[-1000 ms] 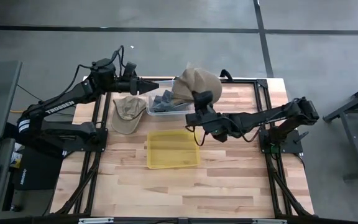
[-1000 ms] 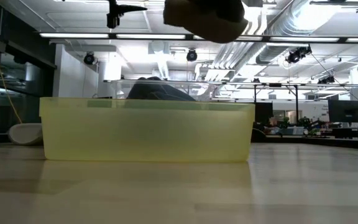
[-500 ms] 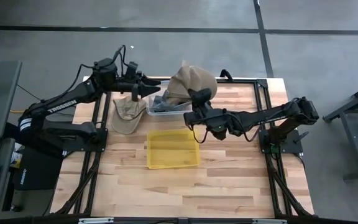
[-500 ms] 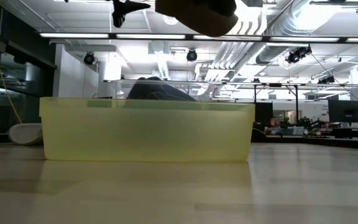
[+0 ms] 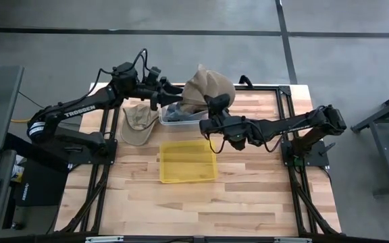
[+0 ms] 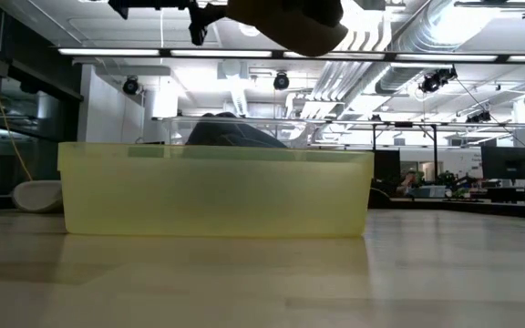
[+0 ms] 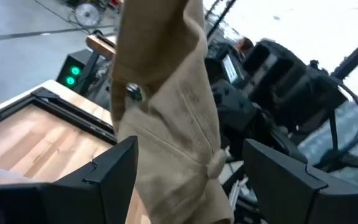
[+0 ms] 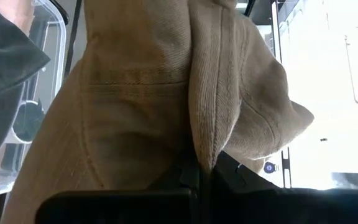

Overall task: Pick & Place hat
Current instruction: Put the right brown cap into the yellow bin

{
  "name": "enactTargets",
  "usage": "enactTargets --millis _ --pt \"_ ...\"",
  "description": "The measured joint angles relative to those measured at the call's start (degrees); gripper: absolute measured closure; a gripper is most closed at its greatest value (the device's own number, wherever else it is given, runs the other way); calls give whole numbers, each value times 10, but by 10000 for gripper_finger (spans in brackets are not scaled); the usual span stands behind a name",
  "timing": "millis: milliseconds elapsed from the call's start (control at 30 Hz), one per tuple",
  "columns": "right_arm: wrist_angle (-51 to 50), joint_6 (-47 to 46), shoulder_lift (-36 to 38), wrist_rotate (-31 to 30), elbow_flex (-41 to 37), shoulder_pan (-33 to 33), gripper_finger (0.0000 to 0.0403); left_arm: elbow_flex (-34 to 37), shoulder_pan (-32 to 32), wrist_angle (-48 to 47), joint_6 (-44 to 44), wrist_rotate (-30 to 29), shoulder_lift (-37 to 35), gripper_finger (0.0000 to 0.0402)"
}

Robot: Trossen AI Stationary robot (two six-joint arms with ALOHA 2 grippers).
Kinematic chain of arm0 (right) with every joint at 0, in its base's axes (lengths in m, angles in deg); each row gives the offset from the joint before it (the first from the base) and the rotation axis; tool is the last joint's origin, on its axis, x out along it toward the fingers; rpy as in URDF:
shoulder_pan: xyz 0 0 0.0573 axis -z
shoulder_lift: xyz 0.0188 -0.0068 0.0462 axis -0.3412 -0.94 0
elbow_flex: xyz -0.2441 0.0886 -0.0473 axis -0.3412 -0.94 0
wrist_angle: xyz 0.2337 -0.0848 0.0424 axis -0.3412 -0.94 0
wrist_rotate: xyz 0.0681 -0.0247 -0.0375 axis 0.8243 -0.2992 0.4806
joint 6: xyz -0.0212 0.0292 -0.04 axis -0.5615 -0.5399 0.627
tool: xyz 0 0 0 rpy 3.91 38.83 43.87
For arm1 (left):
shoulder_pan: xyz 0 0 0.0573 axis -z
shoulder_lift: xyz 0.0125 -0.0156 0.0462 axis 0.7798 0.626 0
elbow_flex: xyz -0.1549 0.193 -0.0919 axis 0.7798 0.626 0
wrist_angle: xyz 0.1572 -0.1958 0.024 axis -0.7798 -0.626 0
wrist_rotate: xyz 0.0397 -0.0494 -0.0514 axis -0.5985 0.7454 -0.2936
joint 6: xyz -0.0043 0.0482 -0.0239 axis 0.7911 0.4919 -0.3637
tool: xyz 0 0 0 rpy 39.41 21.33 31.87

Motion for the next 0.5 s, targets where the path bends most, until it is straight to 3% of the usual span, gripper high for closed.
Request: enactTargets --millis 300,500 --pt "-8 -17 0 26 0 0 403 0 19 30 34 11 28 135" --pt "-9 -20 0 28 0 0 403 -38 23 29 34 22 67 135"
